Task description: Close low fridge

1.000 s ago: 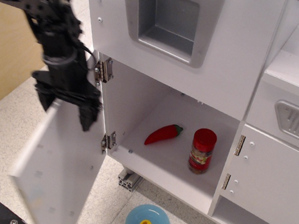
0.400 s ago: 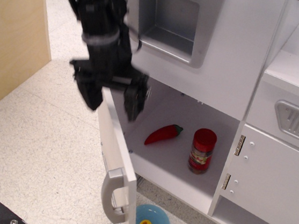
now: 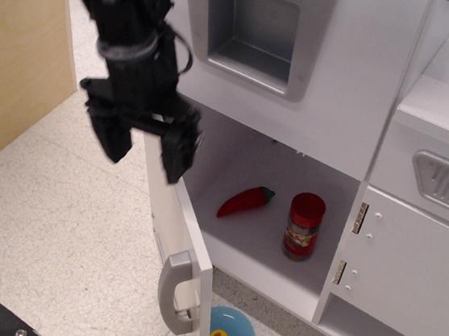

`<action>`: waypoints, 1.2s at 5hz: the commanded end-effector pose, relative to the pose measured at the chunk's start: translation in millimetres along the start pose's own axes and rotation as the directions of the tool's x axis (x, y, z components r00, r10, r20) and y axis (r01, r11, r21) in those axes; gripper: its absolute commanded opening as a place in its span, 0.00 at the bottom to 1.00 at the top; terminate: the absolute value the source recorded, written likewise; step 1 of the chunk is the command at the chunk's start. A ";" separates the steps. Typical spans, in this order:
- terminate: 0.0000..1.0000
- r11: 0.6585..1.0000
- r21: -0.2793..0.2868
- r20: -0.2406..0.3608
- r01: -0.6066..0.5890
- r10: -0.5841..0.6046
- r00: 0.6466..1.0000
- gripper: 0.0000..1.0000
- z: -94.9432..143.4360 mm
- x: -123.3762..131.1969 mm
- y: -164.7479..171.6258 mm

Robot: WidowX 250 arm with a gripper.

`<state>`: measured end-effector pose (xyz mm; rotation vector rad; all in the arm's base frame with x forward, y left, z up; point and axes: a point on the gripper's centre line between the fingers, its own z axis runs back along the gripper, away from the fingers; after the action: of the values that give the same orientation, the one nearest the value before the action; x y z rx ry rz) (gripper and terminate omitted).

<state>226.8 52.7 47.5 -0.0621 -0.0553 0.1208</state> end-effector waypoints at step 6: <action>0.00 0.997 0.066 0.097 -0.038 0.032 0.995 1.00 -102.1 42.3 -6.9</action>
<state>267.5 40.3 -61.9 0.0061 -0.1120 0.1652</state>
